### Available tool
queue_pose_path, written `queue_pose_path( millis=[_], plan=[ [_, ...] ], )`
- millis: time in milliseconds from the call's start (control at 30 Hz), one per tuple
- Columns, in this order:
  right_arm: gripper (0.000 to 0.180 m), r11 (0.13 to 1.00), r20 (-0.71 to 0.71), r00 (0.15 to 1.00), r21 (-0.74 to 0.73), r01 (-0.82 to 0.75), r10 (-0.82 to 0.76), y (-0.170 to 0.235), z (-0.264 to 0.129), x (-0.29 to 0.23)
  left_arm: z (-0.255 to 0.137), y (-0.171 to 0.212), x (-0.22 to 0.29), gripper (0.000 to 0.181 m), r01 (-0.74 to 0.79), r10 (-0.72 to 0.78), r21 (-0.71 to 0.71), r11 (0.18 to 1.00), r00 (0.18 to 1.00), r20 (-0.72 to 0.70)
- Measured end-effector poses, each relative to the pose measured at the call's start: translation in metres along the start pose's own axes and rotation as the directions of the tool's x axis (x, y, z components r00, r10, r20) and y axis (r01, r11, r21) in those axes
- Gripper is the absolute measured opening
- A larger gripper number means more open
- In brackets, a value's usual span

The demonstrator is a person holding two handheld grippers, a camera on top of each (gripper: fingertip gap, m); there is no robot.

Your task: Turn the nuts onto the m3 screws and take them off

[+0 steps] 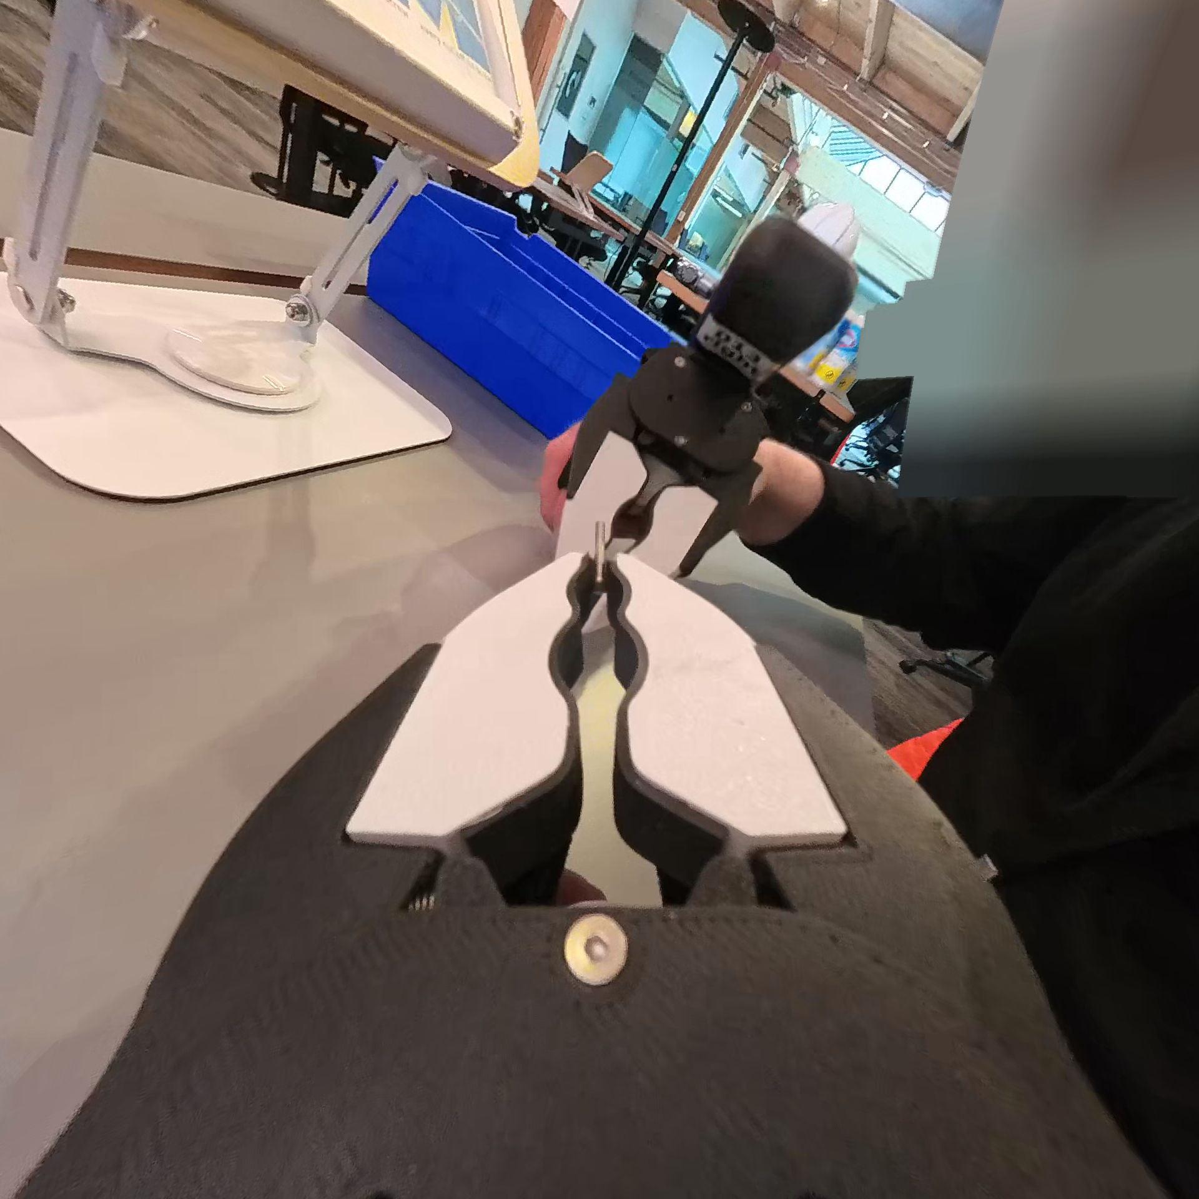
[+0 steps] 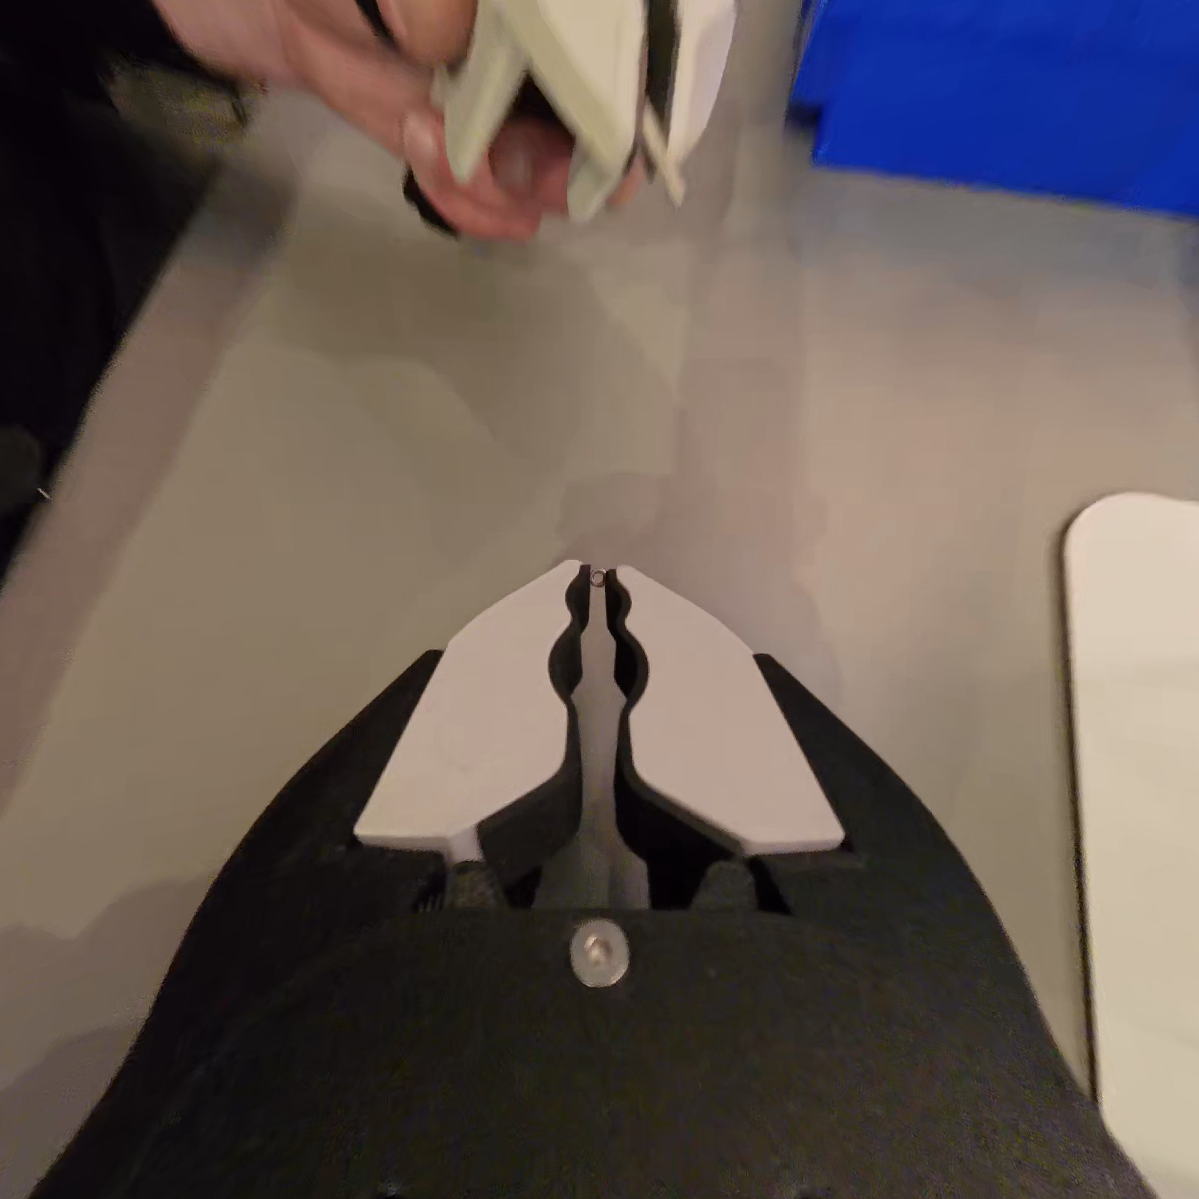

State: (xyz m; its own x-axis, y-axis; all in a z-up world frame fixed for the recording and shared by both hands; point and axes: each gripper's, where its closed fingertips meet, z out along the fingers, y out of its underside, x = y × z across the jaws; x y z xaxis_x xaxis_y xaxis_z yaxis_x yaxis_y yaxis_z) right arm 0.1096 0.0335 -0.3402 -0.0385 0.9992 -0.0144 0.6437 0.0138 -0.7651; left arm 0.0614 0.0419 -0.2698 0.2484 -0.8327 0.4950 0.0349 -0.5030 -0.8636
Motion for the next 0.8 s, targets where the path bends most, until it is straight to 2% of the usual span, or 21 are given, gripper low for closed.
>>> queue_pose_path(
  millis=[200, 367, 600, 733, 800],
  plan=[
    [0.004, 0.944, -0.011, 1.0, 0.328, 0.025, -0.022, -0.066, -0.038, 0.0, 0.002, -0.011, 0.015, 0.003, 0.099, -0.089, 0.075, 0.992, 0.988, -0.127],
    [0.004, 0.867, 0.014, 0.999, 0.498, 0.036, -0.049, -0.098, -0.057, -0.003, 0.003, -0.014, 0.026, 0.003, 0.162, -0.136, 0.108, 0.981, 0.968, -0.213],
    [0.0, 0.825, 0.039, 0.997, 0.565, 0.031, -0.064, -0.109, -0.055, -0.008, 0.006, -0.017, 0.036, 0.003, 0.21, -0.168, 0.128, 0.969, 0.945, -0.279],
    [0.0, 0.841, 0.039, 0.999, 0.542, 0.01, -0.037, -0.098, -0.056, -0.004, 0.0, -0.012, 0.032, 0.003, 0.191, -0.16, 0.105, 0.976, 0.956, -0.247],
    [0.0, 0.84, 0.026, 0.999, 0.543, 0.005, -0.023, -0.094, -0.059, 0.001, -0.009, -0.007, 0.027, 0.003, 0.233, -0.201, 0.121, 0.965, 0.952, -0.231]
  ],
)
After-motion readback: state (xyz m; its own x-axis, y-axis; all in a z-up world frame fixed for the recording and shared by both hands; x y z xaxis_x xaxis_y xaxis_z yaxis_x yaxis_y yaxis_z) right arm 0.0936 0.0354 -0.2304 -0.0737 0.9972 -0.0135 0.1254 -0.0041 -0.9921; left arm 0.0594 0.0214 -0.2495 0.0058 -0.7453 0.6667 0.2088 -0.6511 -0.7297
